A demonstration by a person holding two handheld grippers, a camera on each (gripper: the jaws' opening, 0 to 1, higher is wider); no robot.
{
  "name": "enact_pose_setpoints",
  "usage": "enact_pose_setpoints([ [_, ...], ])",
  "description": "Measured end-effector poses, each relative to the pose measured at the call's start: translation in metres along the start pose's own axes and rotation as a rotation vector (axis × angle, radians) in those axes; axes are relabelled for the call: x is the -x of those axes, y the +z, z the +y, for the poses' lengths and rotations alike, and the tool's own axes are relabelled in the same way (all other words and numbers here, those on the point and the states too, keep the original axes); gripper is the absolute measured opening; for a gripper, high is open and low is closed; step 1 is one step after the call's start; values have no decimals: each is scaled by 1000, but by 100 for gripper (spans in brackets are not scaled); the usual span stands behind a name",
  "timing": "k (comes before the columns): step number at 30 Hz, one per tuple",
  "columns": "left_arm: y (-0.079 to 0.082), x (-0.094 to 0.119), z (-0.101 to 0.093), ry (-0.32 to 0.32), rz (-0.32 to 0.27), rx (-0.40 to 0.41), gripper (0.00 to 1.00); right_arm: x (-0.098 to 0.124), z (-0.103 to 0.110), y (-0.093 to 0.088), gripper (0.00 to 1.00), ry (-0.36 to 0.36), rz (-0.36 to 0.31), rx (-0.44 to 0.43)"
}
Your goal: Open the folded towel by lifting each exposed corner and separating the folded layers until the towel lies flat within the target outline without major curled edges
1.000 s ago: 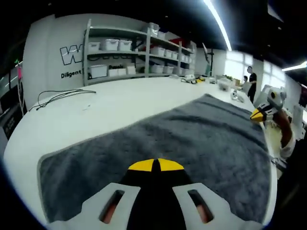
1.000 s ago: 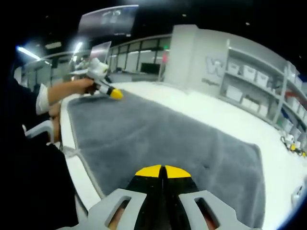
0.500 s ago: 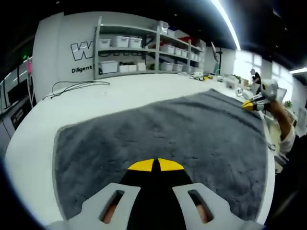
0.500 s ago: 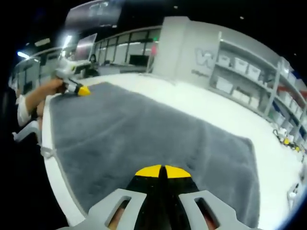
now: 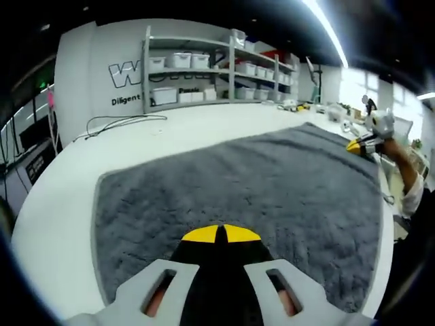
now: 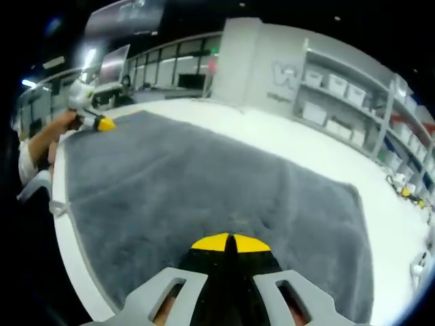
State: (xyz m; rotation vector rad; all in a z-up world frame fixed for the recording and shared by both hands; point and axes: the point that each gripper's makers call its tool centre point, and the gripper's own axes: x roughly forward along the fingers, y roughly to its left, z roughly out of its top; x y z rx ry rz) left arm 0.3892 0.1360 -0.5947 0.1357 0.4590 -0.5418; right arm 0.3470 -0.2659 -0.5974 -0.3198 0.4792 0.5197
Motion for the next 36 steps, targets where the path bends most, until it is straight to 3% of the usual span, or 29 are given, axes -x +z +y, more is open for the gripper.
enact_pose_setpoints([
  [12,-5,12,4,60,-79,33,1,1,3,0,0,1,-9,20],
  [30,-11,29,0,110,-48,4,0,5,-4,-3,0,-10,0,57],
  [33,-13,35,5,106,-41,1,0,14,-7,-2,0,29,-30,-29],
  [36,-18,45,-5,90,-56,12,0,25,-24,-8,0,-15,-21,-26],
])
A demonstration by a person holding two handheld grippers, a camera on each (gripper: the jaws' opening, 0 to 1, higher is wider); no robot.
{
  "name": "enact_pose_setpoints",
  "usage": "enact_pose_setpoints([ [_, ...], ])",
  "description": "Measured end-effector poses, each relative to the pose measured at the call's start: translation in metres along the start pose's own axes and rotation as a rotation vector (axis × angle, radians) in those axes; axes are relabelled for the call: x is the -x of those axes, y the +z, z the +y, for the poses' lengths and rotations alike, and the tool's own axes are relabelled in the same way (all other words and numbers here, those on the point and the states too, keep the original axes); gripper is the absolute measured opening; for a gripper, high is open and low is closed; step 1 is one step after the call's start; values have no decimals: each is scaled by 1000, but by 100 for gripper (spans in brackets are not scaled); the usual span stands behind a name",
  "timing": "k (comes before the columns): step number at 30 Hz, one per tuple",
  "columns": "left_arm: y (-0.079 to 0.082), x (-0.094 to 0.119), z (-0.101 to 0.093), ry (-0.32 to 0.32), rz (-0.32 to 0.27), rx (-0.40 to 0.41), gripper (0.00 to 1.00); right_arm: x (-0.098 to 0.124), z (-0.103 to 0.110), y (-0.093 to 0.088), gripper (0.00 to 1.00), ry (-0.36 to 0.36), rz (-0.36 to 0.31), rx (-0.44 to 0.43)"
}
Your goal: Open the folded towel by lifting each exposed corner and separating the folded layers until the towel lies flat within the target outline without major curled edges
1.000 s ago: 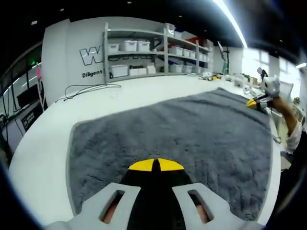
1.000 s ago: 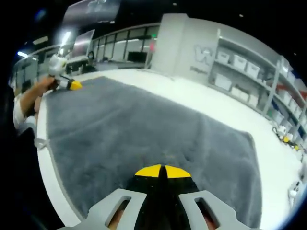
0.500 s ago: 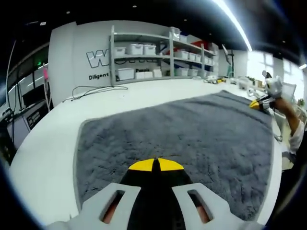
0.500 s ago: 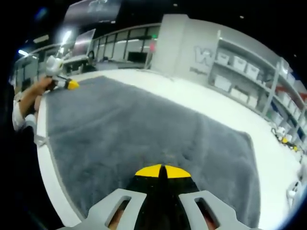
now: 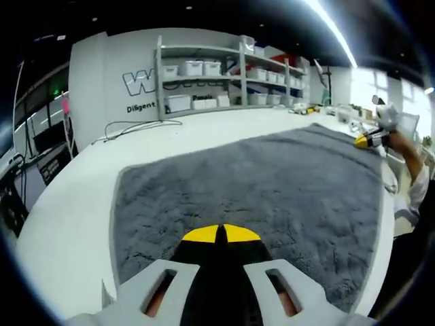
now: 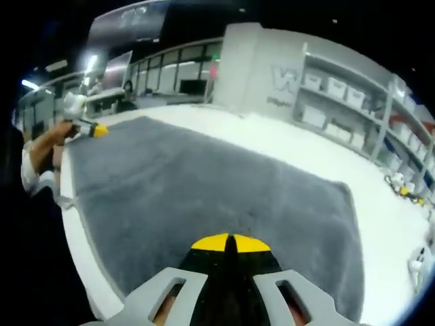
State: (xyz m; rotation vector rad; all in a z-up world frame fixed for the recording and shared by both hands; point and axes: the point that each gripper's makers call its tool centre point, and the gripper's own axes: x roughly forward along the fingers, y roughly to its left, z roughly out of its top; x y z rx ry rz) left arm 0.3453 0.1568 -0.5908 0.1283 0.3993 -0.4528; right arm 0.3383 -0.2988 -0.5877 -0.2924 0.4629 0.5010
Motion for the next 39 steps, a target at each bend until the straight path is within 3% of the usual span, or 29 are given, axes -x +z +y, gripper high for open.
enact_pose_setpoints([
  [3,-2,4,2,-20,4,28,1,8,-10,-5,0,-12,4,-19],
  [9,-5,13,-14,-22,26,19,1,24,-38,-27,0,-82,67,-39],
  [13,-10,23,-24,-33,53,20,1,40,-47,-34,0,-97,61,-78],
  [16,-15,30,-13,-46,91,22,1,50,-51,-39,0,-95,85,-86],
  [20,-21,41,0,-64,129,-19,1,61,-74,-48,0,-126,107,-84],
  [24,-24,48,8,-80,128,-12,3,68,-88,-62,0,-129,130,-93],
  [27,-28,53,11,-85,153,8,6,72,-88,-63,0,-126,119,-102],
  [29,-29,59,10,-85,164,-41,7,75,-91,-66,0,-136,131,-95],
  [32,-30,68,8,-94,179,-40,10,78,-92,-67,0,-126,128,-90],
  [39,-35,92,14,-84,207,-35,14,86,-82,-73,4,-132,156,-72],
])
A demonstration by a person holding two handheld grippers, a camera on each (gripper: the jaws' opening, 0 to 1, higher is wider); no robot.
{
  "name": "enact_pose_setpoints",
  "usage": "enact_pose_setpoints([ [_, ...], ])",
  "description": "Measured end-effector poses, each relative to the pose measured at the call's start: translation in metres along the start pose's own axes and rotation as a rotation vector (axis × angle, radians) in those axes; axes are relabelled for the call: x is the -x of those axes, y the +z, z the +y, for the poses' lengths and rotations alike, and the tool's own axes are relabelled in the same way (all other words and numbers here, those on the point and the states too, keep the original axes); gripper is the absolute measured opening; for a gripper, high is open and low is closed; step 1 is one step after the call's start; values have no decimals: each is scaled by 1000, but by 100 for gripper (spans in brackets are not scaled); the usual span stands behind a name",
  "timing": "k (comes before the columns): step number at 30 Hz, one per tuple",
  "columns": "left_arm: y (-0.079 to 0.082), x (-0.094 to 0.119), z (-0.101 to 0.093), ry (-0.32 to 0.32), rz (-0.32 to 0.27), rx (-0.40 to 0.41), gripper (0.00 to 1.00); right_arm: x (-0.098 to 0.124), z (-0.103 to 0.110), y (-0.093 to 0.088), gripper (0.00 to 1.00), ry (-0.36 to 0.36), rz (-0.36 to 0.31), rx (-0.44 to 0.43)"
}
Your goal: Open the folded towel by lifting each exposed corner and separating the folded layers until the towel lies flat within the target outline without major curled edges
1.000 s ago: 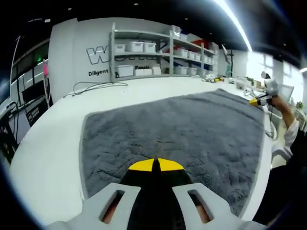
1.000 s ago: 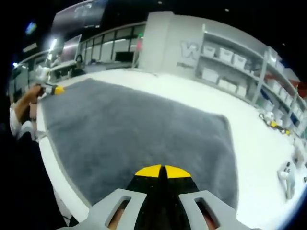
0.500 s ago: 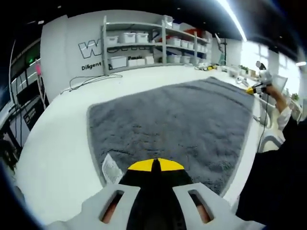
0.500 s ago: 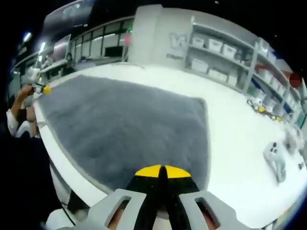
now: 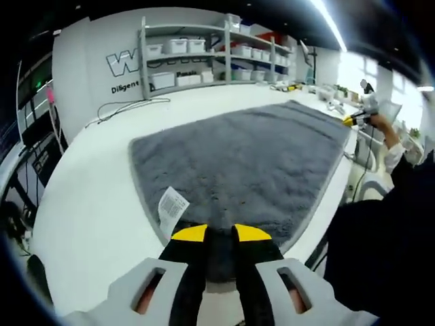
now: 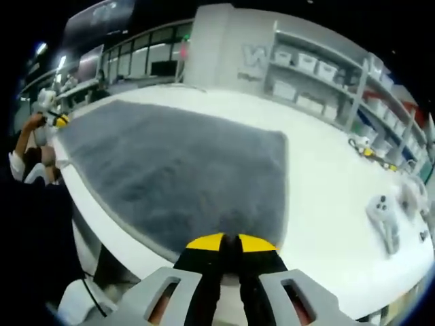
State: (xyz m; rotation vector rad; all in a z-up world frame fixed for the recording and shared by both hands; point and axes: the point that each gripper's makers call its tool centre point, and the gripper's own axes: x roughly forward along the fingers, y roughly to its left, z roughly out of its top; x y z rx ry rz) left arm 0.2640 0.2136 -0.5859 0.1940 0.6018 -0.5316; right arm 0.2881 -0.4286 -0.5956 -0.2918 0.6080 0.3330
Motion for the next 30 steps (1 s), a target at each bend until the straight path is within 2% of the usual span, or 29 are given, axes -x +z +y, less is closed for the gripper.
enact_pose_setpoints([
  [4,-15,11,7,31,52,-11,15,5,-1,-4,6,4,1,-5],
  [9,-17,17,7,30,48,7,16,13,-1,-10,8,2,16,-14],
  [13,-20,17,5,38,71,-2,16,19,-9,-17,13,-35,44,-25],
  [15,-20,17,5,41,73,-5,16,19,-11,-18,14,-38,38,-34],
  [20,-22,17,6,51,82,9,18,18,-11,-19,14,-29,33,-72],
  [24,-24,18,6,58,83,21,19,18,-11,-21,14,-14,13,-136],
  [30,-24,17,11,93,68,45,13,17,-6,-19,8,2,18,-130],
])
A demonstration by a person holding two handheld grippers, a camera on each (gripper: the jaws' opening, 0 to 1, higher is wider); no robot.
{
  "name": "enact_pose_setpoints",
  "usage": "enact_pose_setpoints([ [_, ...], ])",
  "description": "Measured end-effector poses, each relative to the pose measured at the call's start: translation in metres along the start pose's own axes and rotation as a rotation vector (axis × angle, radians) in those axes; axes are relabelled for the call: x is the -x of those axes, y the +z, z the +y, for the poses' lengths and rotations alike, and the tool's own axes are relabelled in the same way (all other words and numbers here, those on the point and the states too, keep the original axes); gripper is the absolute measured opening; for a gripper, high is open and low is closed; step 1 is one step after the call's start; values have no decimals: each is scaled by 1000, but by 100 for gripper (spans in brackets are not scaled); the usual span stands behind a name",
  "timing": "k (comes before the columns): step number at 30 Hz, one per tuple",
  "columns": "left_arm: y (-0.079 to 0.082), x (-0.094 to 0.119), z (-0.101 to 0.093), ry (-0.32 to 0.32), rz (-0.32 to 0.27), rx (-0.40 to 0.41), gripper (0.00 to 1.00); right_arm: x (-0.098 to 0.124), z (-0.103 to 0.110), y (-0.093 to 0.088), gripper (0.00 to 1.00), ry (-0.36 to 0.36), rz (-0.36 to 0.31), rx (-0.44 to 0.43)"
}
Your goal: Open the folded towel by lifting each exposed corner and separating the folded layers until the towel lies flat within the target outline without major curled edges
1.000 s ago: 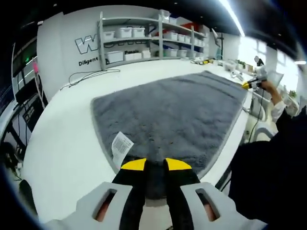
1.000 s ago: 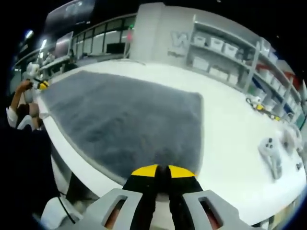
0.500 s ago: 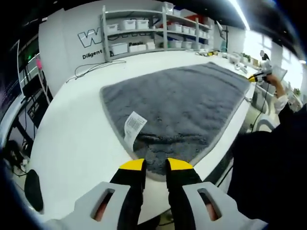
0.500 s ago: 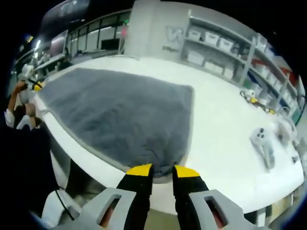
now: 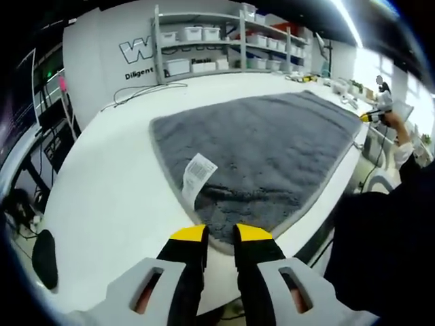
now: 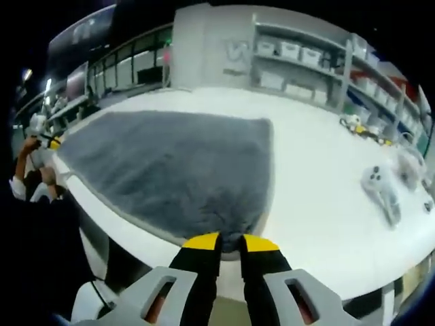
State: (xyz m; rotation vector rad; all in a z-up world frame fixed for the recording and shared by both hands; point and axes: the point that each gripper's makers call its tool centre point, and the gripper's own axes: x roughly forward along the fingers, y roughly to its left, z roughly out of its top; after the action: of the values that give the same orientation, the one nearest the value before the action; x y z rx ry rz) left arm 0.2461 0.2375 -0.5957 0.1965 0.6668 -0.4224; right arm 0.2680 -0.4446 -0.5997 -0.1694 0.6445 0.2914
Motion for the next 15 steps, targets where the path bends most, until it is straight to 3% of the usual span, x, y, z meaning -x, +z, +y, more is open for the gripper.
enact_pose_setpoints([
  [5,1,-2,4,19,-2,20,4,0,3,-1,4,1,14,7],
  [15,-2,2,5,28,35,22,2,3,6,-3,2,12,34,-2],
])
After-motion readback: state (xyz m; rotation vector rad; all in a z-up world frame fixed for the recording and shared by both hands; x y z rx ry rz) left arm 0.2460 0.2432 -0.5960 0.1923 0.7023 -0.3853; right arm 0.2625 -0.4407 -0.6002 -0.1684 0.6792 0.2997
